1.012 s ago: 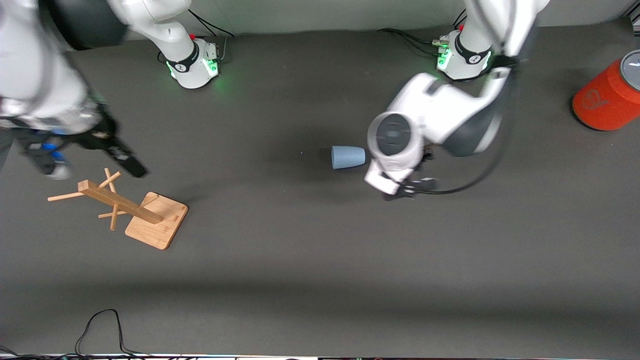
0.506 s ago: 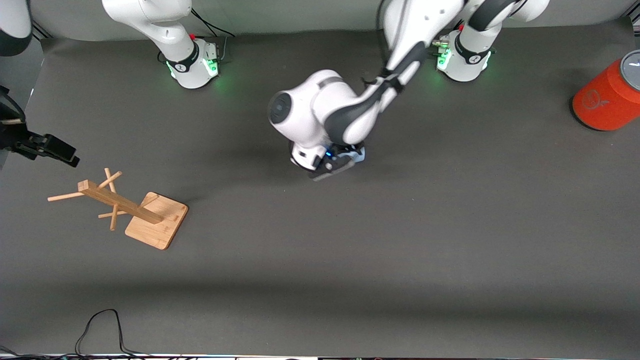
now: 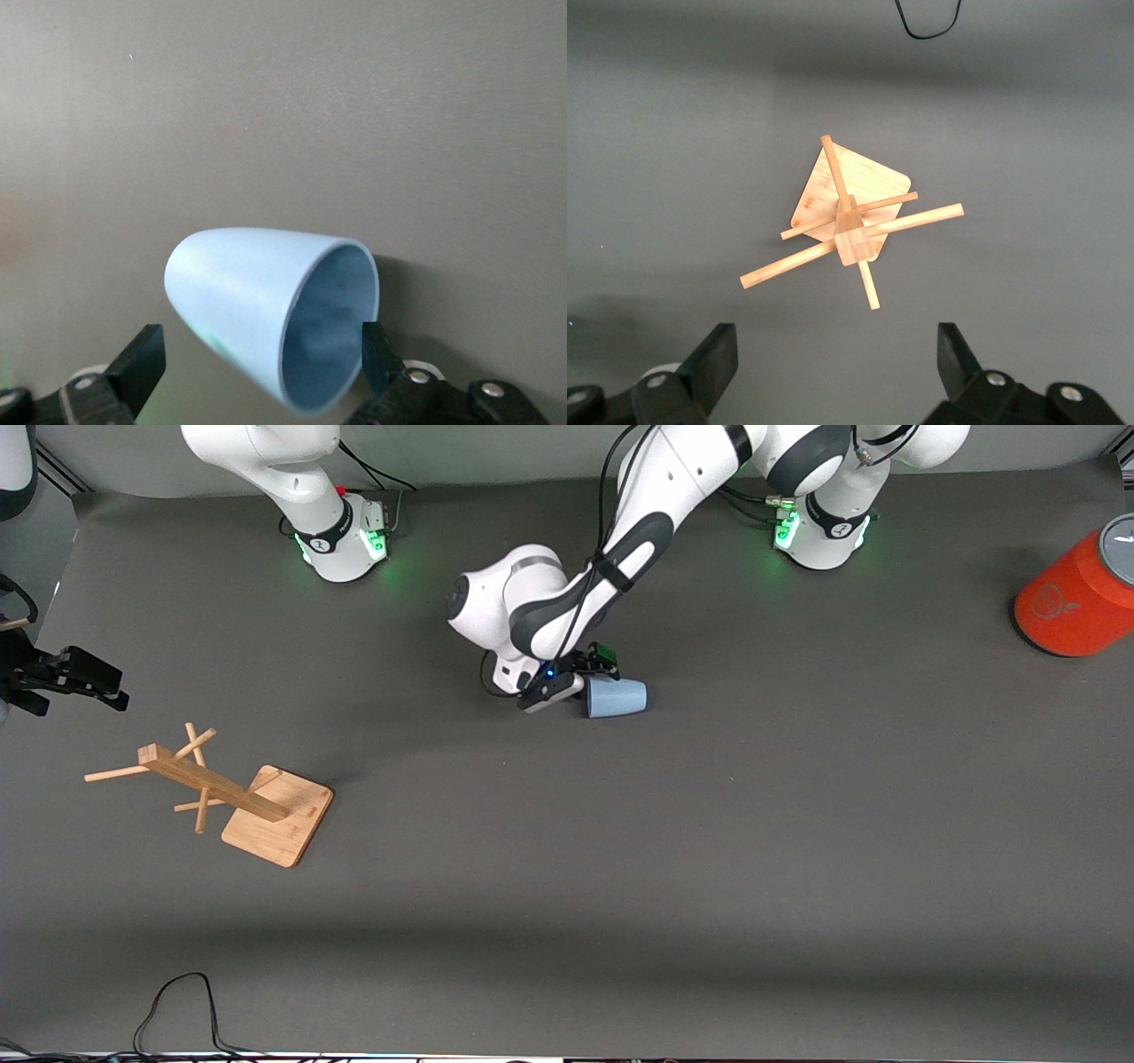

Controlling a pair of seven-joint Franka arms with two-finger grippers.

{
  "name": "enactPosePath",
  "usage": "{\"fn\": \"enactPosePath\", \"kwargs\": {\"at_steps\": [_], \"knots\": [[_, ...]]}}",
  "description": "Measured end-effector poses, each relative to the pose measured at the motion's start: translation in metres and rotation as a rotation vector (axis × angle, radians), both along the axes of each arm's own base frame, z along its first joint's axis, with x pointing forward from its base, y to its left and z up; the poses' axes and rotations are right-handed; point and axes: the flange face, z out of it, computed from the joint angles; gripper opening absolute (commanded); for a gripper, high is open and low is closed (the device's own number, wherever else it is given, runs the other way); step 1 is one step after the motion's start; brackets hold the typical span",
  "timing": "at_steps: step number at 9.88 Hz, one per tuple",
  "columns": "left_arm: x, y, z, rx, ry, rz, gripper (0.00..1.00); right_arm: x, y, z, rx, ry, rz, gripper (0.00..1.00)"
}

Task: Rotate and upright cup with both arms
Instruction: 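Grasp the blue cup's base with the left gripper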

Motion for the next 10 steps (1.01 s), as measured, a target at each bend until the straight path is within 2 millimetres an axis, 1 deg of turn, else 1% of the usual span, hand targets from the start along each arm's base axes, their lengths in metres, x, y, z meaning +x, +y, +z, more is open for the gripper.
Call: {"fn": "enactPosePath", "kwargs": {"at_steps": [1, 2, 3, 5, 8, 9, 10], "knots": [[0.002, 0.004, -0.004, 0.016, 0.002, 0.005, 0.36, 0.0, -0.003, 0.0, 0.001, -0.001, -0.017, 1.0], [0.002, 0.006, -0.003, 0.031, 0.005, 0.009, 0.12, 0.0, -0.003, 0.0, 0.002, -0.002, -0.035, 1.0], [0.002, 0.008, 0.0, 0.049, 0.008, 0.015, 0.0, 0.0, 0.0, 0.001, 0.003, -0.004, -0.045, 1.0], [0.003, 0.012, 0.007, 0.083, 0.011, 0.027, 0.0, 0.0, 0.008, 0.002, 0.003, -0.007, -0.037, 1.0], [0.009, 0.01, 0.017, 0.078, 0.011, 0.029, 0.0, -0.001, 0.007, 0.003, 0.003, -0.008, -0.038, 1.0], [0.016, 0.011, 0.026, 0.062, 0.033, 0.031, 0.0, -0.001, 0.007, 0.003, 0.003, -0.008, -0.039, 1.0], [0.032, 0.013, 0.043, 0.029, 0.07, 0.038, 0.0, -0.001, 0.006, 0.002, 0.003, -0.006, -0.039, 1.0]]}}
